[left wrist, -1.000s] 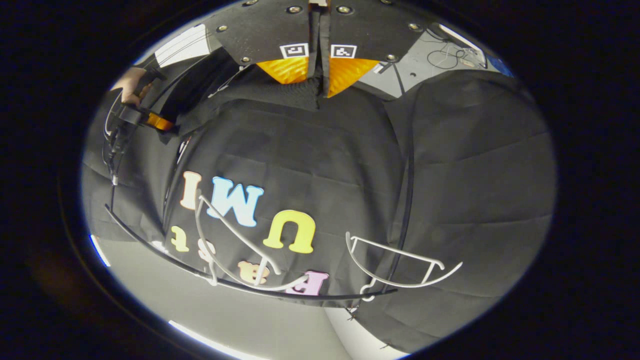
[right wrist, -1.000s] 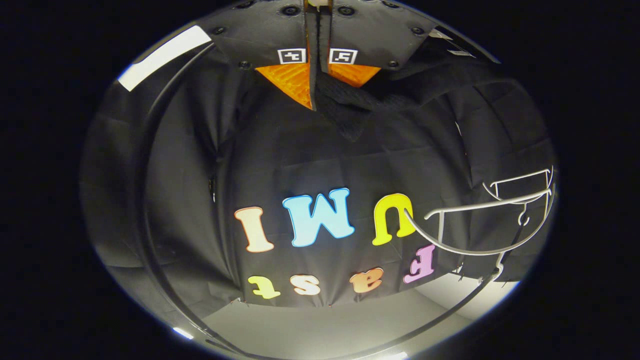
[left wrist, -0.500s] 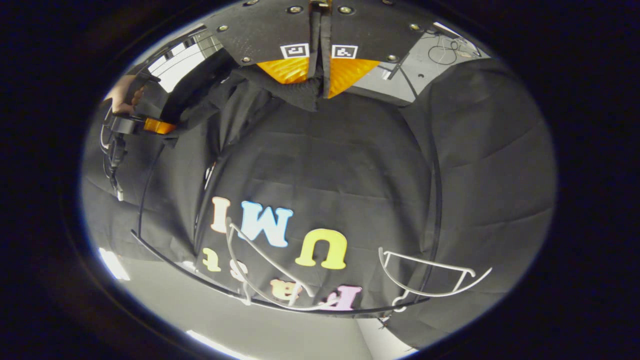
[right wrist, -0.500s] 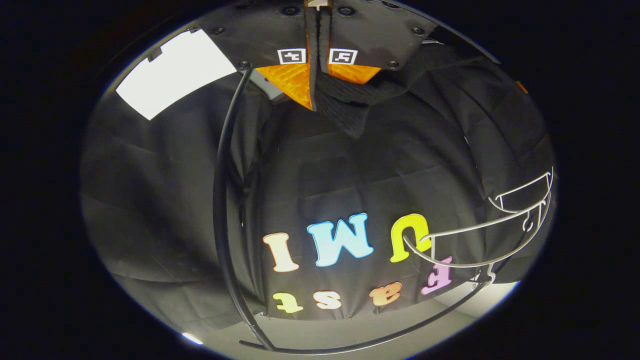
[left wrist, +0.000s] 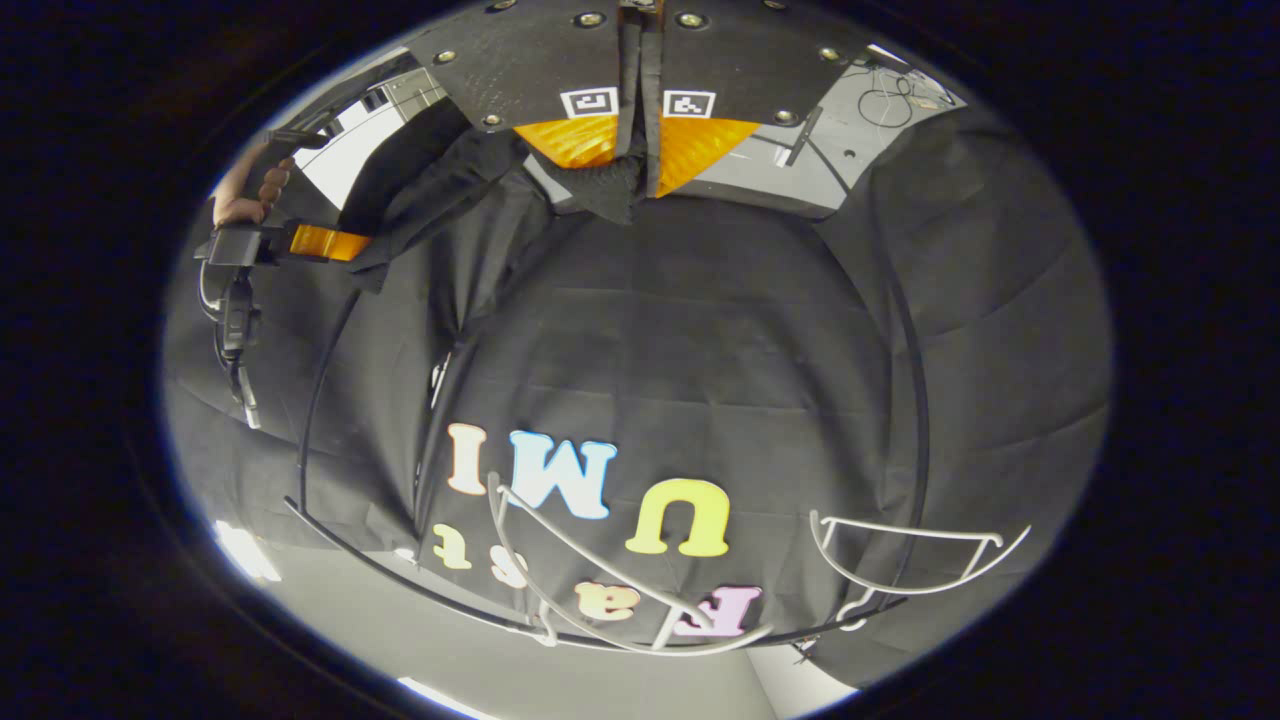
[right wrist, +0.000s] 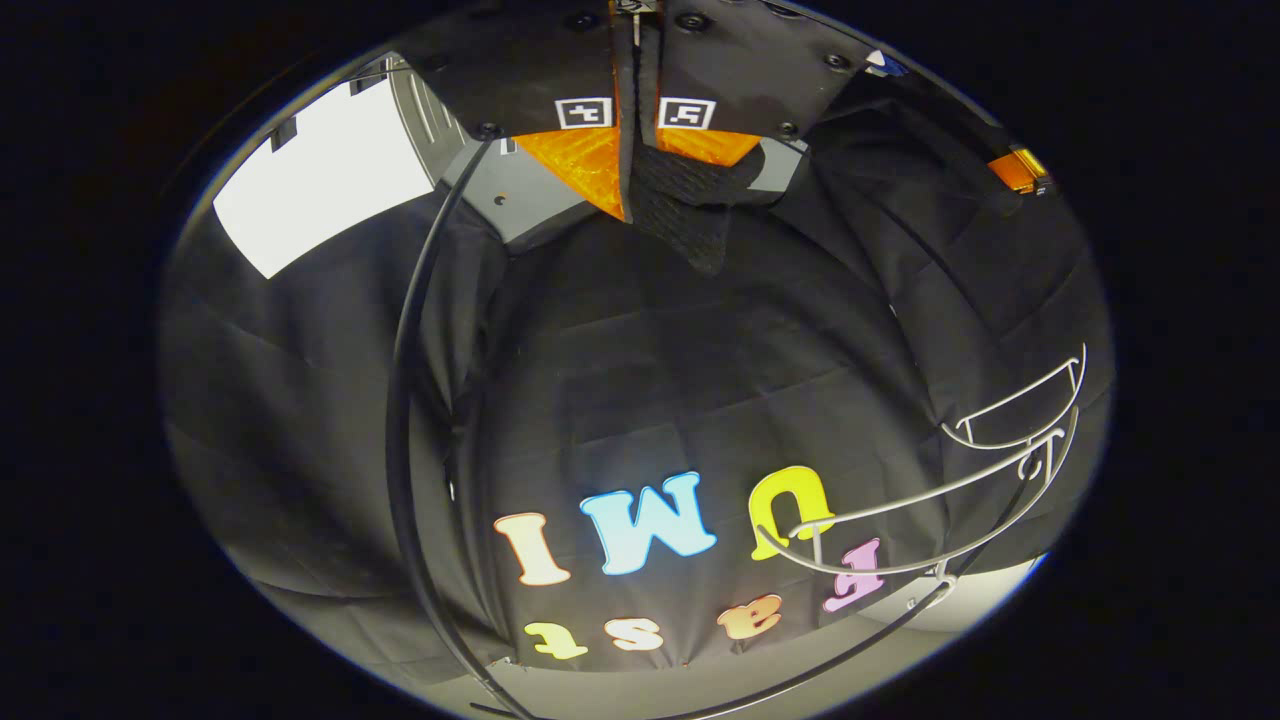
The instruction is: Grasp the clothes on the hanger with both hands and then place them into the laundry hamper below.
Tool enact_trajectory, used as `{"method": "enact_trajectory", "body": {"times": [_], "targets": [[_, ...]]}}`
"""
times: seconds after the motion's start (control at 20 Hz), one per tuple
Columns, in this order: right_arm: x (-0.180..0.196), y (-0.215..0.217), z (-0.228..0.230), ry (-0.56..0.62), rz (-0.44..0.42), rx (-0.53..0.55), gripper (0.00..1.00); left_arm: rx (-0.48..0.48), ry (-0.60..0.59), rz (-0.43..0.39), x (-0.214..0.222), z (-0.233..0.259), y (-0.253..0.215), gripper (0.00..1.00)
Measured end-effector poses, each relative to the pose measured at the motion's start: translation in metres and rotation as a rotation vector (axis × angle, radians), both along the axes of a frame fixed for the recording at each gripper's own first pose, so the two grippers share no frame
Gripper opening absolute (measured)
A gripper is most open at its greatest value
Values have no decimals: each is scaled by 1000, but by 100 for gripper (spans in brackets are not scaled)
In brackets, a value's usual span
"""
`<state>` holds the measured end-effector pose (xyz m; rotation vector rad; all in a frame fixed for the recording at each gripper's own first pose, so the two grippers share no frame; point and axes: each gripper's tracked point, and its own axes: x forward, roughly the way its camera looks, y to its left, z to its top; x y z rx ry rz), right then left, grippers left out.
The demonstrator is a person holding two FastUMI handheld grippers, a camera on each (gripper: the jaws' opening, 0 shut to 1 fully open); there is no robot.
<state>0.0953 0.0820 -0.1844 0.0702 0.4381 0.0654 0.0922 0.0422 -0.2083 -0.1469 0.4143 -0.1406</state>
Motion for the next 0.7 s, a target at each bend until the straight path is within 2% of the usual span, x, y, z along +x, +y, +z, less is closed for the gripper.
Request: {"method": "enact_trajectory", "body": {"times": [0.45, 0.55, 0.6, 0.7], "targets": [[-5, -3, -70, 175, -56, 19, 3, 110, 101, -19, 18, -74, 1, 2], [-5, -6, -83, 199, -60, -5, 3, 119, 127, -31, 27, -90, 3, 2], [-4, -7, -88, 209, -58, -15, 0, 121, 141, -39, 30, -100, 1, 1], [1, -6, -99, 232, -50, -35, 3, 126, 166, -51, 37, -116, -6, 1]]}}
